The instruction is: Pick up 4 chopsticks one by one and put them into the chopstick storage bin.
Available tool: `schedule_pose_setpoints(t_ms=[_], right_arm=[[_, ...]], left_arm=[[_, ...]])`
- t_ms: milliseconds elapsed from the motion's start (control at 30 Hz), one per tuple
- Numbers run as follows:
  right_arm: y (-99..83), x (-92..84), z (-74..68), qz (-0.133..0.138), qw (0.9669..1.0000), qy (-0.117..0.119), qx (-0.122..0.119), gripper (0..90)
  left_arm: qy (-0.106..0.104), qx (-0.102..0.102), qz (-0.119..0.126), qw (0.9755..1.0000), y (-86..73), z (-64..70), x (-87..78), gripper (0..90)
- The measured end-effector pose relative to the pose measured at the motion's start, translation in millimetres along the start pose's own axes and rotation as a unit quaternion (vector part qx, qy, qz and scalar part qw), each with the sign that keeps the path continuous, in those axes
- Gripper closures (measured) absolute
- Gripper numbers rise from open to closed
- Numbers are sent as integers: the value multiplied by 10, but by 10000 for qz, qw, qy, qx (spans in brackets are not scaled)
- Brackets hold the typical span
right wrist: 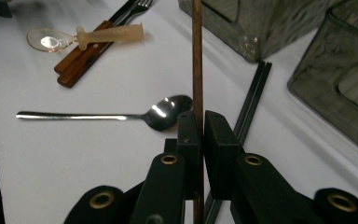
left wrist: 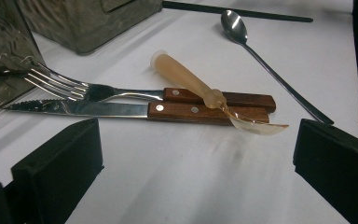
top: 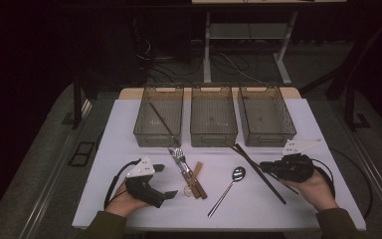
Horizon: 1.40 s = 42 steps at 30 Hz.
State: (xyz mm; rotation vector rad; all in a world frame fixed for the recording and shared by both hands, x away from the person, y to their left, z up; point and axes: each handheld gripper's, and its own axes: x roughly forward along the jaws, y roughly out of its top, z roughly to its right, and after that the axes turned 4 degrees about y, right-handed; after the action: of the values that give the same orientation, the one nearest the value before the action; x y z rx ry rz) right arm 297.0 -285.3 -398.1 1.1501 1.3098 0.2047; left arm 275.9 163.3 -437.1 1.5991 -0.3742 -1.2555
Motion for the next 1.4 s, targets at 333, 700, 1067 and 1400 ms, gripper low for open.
schedule_pose_setpoints(t_ms=[333, 700, 1067, 1400], right_arm=[[207, 145, -60, 169, 9998, 101, -92, 850], [445, 353, -140, 193, 9997, 127, -107, 849], [631, 581, -173, 104, 9999, 124, -7, 849], [902, 724, -194, 160, 9998, 81, -7, 849]], left_arm=[[-6, -39, 47, 10000, -1, 11, 4, 5], [0, -19, 69, 10000, 2, 4, -1, 5], [8, -32, 36, 10000, 5, -3, 0, 6], [19, -29, 24, 10000, 7, -2, 1, 8]])
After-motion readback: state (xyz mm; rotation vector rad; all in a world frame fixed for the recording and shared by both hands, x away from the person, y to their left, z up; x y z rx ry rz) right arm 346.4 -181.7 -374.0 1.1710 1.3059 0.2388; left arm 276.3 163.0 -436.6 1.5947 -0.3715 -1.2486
